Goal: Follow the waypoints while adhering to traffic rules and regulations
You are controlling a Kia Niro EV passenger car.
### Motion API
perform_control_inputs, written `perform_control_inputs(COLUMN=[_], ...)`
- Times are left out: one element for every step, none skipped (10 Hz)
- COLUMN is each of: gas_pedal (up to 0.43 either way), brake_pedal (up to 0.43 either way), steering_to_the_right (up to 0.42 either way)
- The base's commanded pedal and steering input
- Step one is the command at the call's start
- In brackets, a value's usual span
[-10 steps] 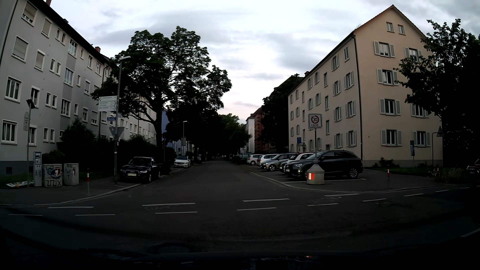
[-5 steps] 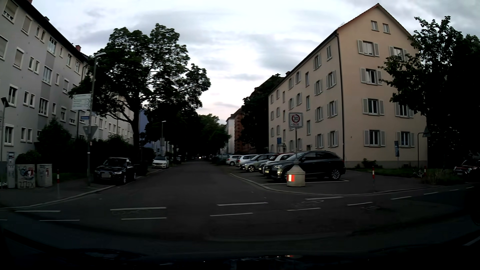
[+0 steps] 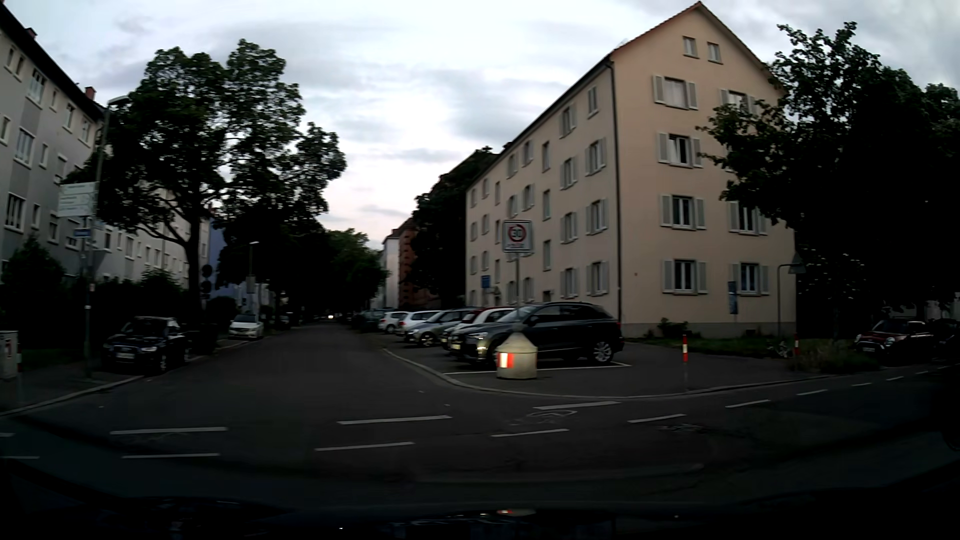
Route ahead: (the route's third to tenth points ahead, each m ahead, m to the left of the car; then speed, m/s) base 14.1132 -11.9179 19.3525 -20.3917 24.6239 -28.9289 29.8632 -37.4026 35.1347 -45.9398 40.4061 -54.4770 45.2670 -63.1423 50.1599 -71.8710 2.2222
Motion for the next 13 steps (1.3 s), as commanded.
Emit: perform_control_inputs(gas_pedal=[0.197, 0.197, 0.197, 0.197, 0.197, 0.197, 0.197, 0.197, 0.197, 0.197, 0.197, 0.197, 0.197], brake_pedal=[0.000, 0.000, 0.000, 0.000, 0.000, 0.000, 0.000, 0.000, 0.000, 0.000, 0.000, 0.000, 0.000], steering_to_the_right=[0.618, 0.641, 0.664, 0.683, 0.690, 0.690, 0.688, 0.684, 0.676, 0.661, 0.643, 0.628, 0.607])
